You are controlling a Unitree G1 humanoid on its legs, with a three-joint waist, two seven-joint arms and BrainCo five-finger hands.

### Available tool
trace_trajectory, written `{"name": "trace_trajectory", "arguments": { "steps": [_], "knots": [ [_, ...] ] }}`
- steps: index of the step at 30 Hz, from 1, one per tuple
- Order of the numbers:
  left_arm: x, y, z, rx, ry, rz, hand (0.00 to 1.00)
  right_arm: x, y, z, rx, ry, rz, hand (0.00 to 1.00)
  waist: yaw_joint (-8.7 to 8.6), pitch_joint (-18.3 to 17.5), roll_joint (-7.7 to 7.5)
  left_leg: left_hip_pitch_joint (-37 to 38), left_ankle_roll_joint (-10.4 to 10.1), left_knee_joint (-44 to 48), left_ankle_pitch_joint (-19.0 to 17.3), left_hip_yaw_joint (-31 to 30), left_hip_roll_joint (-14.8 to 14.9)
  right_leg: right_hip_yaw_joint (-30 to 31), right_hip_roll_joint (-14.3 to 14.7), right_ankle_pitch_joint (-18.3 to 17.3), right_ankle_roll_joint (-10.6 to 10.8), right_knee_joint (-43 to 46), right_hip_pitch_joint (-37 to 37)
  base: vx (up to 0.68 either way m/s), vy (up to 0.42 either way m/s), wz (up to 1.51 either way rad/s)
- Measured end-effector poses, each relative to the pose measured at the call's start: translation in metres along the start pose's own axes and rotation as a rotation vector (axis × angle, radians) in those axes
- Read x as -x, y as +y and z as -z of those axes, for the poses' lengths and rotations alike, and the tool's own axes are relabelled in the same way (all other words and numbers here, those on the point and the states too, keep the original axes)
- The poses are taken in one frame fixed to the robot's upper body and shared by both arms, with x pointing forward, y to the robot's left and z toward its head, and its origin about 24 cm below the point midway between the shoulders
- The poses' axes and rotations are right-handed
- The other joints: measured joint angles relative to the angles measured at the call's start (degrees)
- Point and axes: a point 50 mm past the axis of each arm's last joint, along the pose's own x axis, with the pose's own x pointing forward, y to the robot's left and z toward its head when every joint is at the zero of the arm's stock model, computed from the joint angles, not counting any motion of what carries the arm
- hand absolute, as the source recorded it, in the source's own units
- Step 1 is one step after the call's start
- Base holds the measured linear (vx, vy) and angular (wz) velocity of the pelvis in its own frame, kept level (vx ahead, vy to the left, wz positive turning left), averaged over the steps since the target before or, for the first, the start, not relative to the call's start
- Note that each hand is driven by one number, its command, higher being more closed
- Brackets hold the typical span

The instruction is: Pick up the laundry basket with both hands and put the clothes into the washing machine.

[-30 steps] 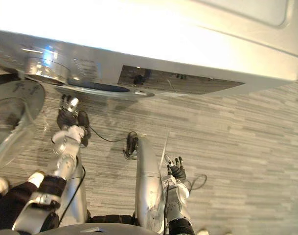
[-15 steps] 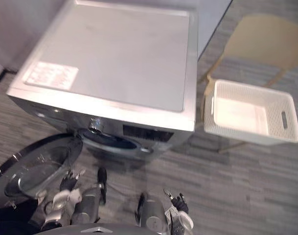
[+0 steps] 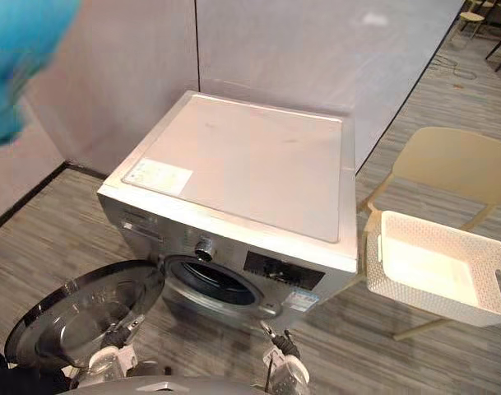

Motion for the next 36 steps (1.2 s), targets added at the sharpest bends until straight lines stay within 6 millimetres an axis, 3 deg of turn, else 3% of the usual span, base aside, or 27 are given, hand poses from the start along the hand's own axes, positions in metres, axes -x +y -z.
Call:
{"name": "trace_trajectory", "arguments": {
  "steps": [1,2,6,11,15,17,18,19,20,22,24,25,26,27,30,32,36],
  "knots": [
    [-0.002,-0.002,-0.006,-0.021,-0.017,0.013,0.0,-0.001,0.0,0.0,-0.013,0.002,0.007,0.0,-0.38,0.44,-0.59,1.0,0.29,-2.76,0.53,0.17,-1.15,-0.03,-0.3,0.28,0.25,-0.21,0.06,-0.07,0.223,0.4],
    [-0.003,-0.005,-0.013,-0.073,-0.04,0.033,0.0,0.0,-0.001,0.009,-0.03,0.037,0.022,0.0,-0.47,1.49,-2.62,2.39,0.8,-6.56,3.71,0.1,-3.14,0.16,-1.67,2.1,-0.32,-0.49,-0.23,-0.14,0.221,0.28],
    [-0.005,0.004,-0.015,-0.185,-0.054,0.04,0.0,0.001,-0.01,0.013,-0.056,0.052,0.058,0.0,-1.19,1.65,-2.64,7.15,2.34,-17.05,9.6,-0.33,-5.61,2.38,-2.36,7.76,-0.28,-1.48,-0.49,-0.12,0.154,0.08],
    [-0.003,0.011,0.002,-0.218,0.004,0.029,0.0,0.0,-0.018,0.005,-0.049,0.033,0.078,0.0,-1.44,3.03,-2.67,11.01,2.97,-27.59,15.61,2.87,-7.92,5.53,-3.92,7.78,-0.26,0.13,-3.83,-0.18,0.067,-0.28],
    [-0.002,0.02,0.009,-0.246,0.03,0.019,0.0,-0.001,-0.026,0.0,-0.006,0.021,0.089,0.0,-2.13,5.52,-3.18,11.01,2.91,-27.73,15.83,4.2,-8.76,7.42,-4.8,5.74,1.19,0.79,-4.52,-0.23,-0.003,-0.21],
    [-0.003,0.028,0.005,-0.234,0.023,0.002,0.0,0.008,-0.045,0.016,-0.01,0.066,0.139,0.0,-2.51,4.99,-4.93,10.49,3.55,-25.35,15.98,3.77,-10.34,7.56,-6.44,4.14,2.25,2.02,-6.62,-0.12,0.008,0.01],
    [-0.003,0.028,0.006,-0.231,0.025,0.001,0.0,0.009,-0.05,0.017,-0.018,0.07,0.154,0.0,-2.23,4.95,-4.6,9.81,3.53,-21.39,14.47,3.74,-10.37,7.2,-6.23,4.15,2.23,1.98,-6.48,0.11,0.026,-0.15],
    [-0.002,0.03,0.011,-0.224,0.041,-0.005,0.0,0.012,-0.058,0.02,-0.035,0.081,0.179,0.0,-1.65,4.57,-3.33,10.45,4.94,-21.19,11.71,2.63,-9.38,5.71,-4.89,4.14,2.25,-0.65,-5.17,0.08,0.024,-0.43],
    [0.002,0.03,0.022,-0.208,0.074,-0.007,0.0,0.011,-0.065,0.015,-0.026,0.069,0.192,0.0,-1.38,4.05,-0.21,11.03,5.17,-24.79,13.04,3.62,-7.06,4.48,-3.55,4.13,-0.4,0.52,-4.83,0.04,0.029,-0.44],
    [0.003,0.038,0.025,-0.211,0.085,-0.022,0.0,0.011,-0.065,0.015,-0.016,0.077,0.194,0.0,-1.75,4.02,-0.7,10.34,5.49,-26.16,13.62,3.37,-5.73,4.71,-4.72,1.45,-2.08,13.12,-7.28,-0.01,-0.01,-0.02],
    [0.002,0.043,0.023,-0.234,0.078,-0.025,0.0,0.013,-0.07,0.023,-0.001,0.118,0.216,0.0,-1.11,3.02,-2.52,10.13,4.48,-27.38,14.77,2.82,-5.47,4.73,-7.47,-0.03,-1.98,17.53,-5.67,0.05,-0.091,0.12],
    [0.002,0.047,0.021,-0.248,0.075,-0.03,0.0,0.013,-0.069,0.026,-0.001,0.131,0.216,0.0,-0.93,2.6,-3.16,9.98,4.02,-27.66,15.07,2.83,-5.63,4.74,-8.36,0.76,-2.39,16.8,-5.07,0.03,-0.129,-0.19],
    [0.001,0.052,0.019,-0.258,0.07,-0.04,0.0,0.013,-0.067,0.029,-0.005,0.148,0.212,0.0,-0.72,2.33,-4.08,9.66,3.48,-27.67,15.38,2.87,-6.02,4.71,-9.24,5.6,-3.42,14.52,-4.36,0.03,-0.185,-0.49],
    [0.0,0.057,0.015,-0.269,0.066,-0.052,0.0,0.009,-0.06,0.024,-0.004,0.14,0.186,0.0,-0.42,1.75,-4.41,9.19,2.31,-27.71,15.46,2.54,-5.57,5.63,-7.42,6.0,-2.15,10.6,-4.11,0.02,-0.194,-0.65],
    [0.0,0.05,0.018,-0.3,0.077,-0.022,0.0,0.004,-0.058,0.007,0.013,0.095,0.164,0.0,0.05,0.93,-1.84,7.11,1.5,-27.68,16.45,3.75,-3.92,6.55,-4.79,6.28,-2.53,3.57,-4.45,0.01,-0.152,-0.77],
    [-0.001,0.046,0.017,-0.307,0.074,-0.006,0.0,0.001,-0.055,0.002,0.023,0.085,0.153,0.0,-0.07,1.06,-1.64,6.79,1.33,-27.68,16.5,5.46,-3.63,7.26,-4.28,6.34,-2.4,1.19,-4.57,0.0,-0.087,-0.56],
    [-0.002,0.044,0.014,-0.326,0.065,0.007,0.0,0.0,-0.04,0.009,0.114,0.111,0.086,0.0,-0.57,0.98,-2.86,6.96,0.11,-27.34,17.29,8.45,-2.53,8.89,-2.76,7.27,2.79,-4.16,-3.81,0.03,-0.082,-0.37]
  ]
}}
